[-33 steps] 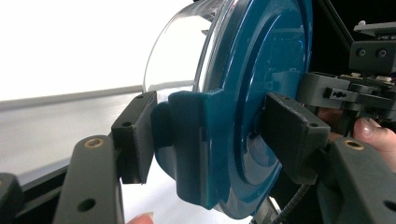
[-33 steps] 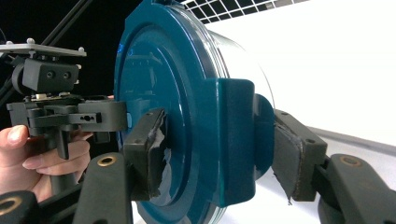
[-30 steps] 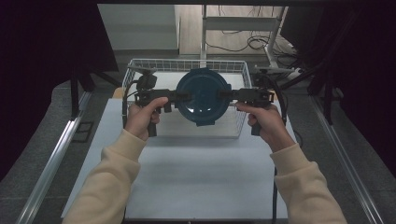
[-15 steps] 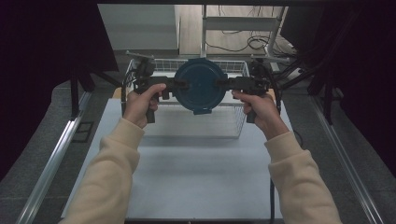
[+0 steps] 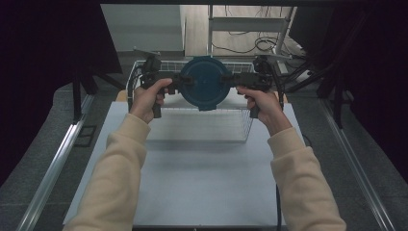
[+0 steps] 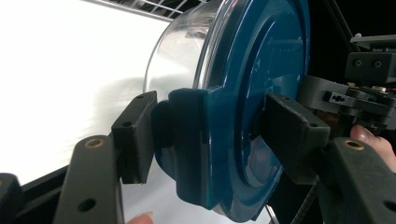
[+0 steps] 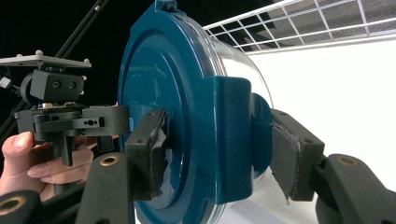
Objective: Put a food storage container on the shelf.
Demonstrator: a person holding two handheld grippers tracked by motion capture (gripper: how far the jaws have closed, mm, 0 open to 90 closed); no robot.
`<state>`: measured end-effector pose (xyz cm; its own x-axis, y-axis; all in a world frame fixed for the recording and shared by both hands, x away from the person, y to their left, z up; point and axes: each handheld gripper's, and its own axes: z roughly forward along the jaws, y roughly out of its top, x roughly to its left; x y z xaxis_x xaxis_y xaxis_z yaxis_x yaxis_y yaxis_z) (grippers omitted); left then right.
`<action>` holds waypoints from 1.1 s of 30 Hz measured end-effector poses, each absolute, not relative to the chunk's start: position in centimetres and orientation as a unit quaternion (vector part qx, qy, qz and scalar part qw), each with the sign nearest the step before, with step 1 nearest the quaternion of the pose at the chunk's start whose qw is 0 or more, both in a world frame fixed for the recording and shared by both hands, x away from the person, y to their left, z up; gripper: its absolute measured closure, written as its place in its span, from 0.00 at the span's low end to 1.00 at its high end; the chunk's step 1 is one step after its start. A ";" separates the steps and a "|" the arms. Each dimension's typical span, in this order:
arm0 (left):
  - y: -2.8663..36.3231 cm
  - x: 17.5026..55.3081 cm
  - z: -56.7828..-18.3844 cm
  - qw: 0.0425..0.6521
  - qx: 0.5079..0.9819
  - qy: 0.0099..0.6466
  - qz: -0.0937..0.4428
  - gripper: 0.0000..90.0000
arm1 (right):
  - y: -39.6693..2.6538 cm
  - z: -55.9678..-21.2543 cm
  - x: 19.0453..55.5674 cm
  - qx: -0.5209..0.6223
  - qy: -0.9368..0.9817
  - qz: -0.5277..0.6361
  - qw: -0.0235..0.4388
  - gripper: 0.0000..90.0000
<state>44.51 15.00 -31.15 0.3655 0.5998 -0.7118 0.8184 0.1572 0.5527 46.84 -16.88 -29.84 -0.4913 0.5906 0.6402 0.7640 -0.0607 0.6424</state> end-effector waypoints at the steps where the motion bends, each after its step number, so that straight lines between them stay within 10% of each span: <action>1: 15.0 44.6 -31.2 0.522 0.640 0.554 -0.106 0.43 | -16.8 -30.0 47.1 -0.498 -0.680 -0.532 0.084 0.47; 33: 15.2 47.3 -33.6 0.552 0.580 0.591 -0.098 0.37 | -16.0 -32.9 49.8 -0.595 -0.583 -0.539 0.126 0.42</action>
